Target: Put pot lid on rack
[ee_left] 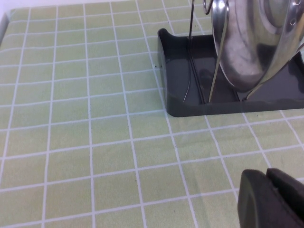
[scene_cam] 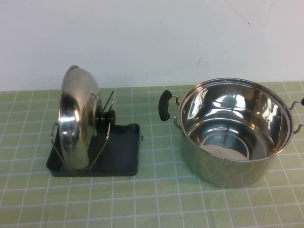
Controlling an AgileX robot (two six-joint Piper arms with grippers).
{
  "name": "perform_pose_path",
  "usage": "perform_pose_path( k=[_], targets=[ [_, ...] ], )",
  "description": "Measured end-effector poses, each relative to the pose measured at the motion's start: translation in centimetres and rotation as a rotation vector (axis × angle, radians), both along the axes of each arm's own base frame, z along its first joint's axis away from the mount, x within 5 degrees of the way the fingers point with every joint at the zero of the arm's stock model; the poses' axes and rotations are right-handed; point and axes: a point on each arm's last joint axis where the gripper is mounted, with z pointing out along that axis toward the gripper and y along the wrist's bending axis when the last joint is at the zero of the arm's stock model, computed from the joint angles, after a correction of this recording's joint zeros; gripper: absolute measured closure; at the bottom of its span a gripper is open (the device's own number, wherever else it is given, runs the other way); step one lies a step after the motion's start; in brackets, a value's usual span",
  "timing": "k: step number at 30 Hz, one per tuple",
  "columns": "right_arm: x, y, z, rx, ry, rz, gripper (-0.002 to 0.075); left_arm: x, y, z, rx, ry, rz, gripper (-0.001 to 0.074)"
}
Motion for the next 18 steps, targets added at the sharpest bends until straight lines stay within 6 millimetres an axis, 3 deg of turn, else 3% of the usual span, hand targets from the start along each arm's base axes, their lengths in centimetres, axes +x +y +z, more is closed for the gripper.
perform_pose_path(
  k=[7,18],
  targets=[
    [0.0,0.0,0.0,-0.004,0.000,0.000,0.0727,-0.1,-0.2,-0.3,-0.042,0.005,0.000,0.0737],
    [0.0,0.0,0.0,-0.006,0.002,-0.001,0.0727,0.0,0.8,-4.5,-0.029,-0.196,0.195,0.0738]
  ],
)
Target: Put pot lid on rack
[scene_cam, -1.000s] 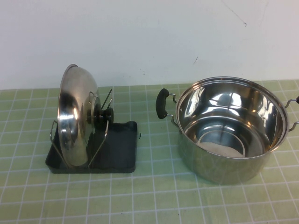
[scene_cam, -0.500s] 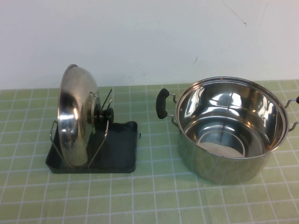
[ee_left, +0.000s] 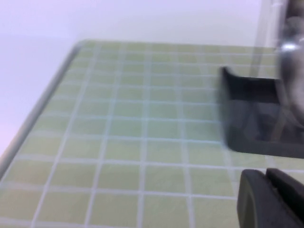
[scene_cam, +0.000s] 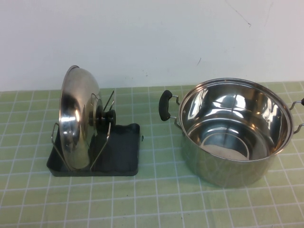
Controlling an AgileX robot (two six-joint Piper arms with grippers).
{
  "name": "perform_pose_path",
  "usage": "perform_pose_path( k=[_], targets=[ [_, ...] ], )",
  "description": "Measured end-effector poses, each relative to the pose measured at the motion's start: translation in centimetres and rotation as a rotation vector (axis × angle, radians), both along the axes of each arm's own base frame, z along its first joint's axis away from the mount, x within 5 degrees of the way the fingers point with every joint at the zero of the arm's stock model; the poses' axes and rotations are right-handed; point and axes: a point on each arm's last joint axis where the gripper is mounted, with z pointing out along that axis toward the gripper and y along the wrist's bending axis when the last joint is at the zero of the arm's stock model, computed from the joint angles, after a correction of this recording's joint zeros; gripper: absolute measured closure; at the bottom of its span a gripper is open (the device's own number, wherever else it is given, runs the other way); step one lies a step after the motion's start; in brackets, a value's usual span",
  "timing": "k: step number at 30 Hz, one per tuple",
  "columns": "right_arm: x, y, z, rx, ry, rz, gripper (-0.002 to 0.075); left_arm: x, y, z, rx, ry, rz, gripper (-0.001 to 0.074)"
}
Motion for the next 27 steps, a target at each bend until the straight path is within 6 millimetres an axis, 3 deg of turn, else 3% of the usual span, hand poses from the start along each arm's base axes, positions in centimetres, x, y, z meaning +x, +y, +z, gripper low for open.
perform_pose_path(
  k=[5,12,27],
  targets=[
    [0.00,-0.01,-0.02,-0.001,0.002,0.000,0.0727,-0.06,0.22,-0.43,-0.063,0.009,0.074,0.0737],
    [0.00,0.00,-0.02,-0.003,0.002,0.001,0.0727,-0.05,-0.14,-0.48,0.090,0.025,-0.025,0.0737],
    [0.00,0.00,-0.02,-0.003,0.002,0.001,0.0727,-0.05,-0.18,-0.48,0.115,0.026,-0.039,0.0737]
  ],
)
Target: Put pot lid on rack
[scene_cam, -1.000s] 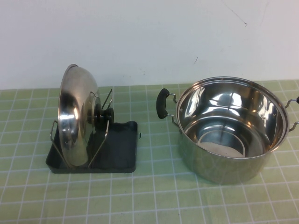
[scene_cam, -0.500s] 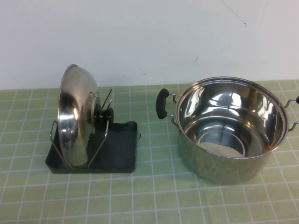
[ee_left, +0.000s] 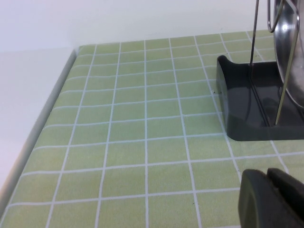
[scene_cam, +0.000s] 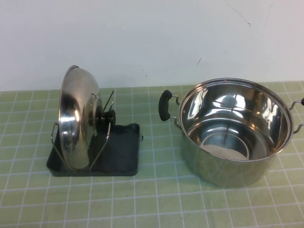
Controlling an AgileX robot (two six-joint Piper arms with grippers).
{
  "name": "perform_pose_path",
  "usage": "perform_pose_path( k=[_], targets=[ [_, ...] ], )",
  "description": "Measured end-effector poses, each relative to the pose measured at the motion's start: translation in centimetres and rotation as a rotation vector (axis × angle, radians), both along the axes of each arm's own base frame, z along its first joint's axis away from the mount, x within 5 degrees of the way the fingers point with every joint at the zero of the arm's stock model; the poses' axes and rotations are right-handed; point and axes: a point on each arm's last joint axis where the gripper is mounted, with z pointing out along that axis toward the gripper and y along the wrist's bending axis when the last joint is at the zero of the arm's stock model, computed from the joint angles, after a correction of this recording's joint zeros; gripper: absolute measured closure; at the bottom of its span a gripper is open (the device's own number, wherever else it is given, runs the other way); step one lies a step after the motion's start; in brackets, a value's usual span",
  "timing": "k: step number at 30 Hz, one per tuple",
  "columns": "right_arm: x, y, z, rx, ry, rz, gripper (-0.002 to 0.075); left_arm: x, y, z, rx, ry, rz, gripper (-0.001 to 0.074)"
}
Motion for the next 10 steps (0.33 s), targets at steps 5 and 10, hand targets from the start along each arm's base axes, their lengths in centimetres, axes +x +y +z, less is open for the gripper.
perform_pose_path(
  k=[5,10],
  targets=[
    [0.00,0.00,0.00,0.000,0.000,0.000,0.0727,0.00,0.00,0.00,0.000,0.000,0.000,0.0737],
    [0.00,0.00,0.00,0.003,0.000,-0.001,0.0727,0.00,0.00,0.00,0.000,0.000,0.000,0.0737]
  ],
)
